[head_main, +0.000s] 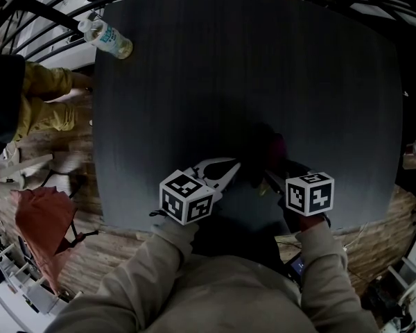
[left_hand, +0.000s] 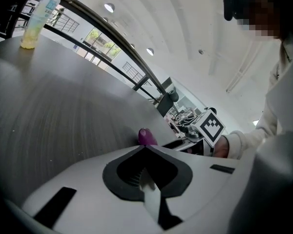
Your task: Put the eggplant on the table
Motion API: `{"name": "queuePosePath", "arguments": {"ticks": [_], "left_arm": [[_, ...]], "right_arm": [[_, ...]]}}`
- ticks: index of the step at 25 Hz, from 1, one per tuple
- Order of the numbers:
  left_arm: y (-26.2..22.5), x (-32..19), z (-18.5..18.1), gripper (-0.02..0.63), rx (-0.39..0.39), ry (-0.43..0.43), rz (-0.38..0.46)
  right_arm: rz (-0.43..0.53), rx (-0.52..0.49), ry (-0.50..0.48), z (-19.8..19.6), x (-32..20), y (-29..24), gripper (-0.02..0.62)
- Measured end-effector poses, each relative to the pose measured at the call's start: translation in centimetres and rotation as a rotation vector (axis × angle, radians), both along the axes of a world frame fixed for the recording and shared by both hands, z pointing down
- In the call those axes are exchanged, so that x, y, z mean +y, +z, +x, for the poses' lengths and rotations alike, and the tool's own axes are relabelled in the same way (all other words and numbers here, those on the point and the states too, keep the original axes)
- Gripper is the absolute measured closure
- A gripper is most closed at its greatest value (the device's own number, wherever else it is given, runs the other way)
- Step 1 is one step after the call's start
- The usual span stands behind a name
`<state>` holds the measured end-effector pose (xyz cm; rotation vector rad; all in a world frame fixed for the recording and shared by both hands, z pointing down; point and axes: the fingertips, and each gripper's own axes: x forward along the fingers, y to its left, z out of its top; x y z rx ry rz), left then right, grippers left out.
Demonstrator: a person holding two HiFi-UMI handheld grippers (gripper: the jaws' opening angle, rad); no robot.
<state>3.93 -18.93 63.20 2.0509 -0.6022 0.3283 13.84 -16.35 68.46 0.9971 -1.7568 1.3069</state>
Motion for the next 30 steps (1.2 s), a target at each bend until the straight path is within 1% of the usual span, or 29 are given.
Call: {"name": "queuePosePath", "arguments": {"ticks": [7, 18, 23, 26, 28, 30], "left_arm": [[-1.3, -0.5, 0.0, 0.601, 0.006, -0.010, 0.035], [-3.5, -0.4, -0.8, 0.601, -0.016, -0.025, 0.078], [-3.5, -0.6, -2.2, 0.601, -0.029, -0.041, 0.073], [-4.2, -1.6, -3.2, 0.601, -0.031, -0.060, 0.085], [-5.4, -2.5, -3.5, 0.601, -0.023, -0.070, 0.104], [-6.8, -3.4, -3.6, 0.601, -0.013, -0.079, 0.131]], "right_arm": [[0.001, 0.014, -0.014, 0.1, 0.1, -0.5, 0.333], [0.066, -0.007, -0.030, -0.2, -0.7, -3.8, 0.333], [0.080, -0.009, -0.035, -0.6, -0.9, -4.6, 0.333], [0.105, -0.041, -0.033, -1.2, -1.8, -5.6, 0.335], [0.134, -0.074, -0.027, -1.4, -2.7, -7.1, 0.361], [0.175, -0.092, -0.018, -1.3, -3.8, -8.6, 0.411]]}}
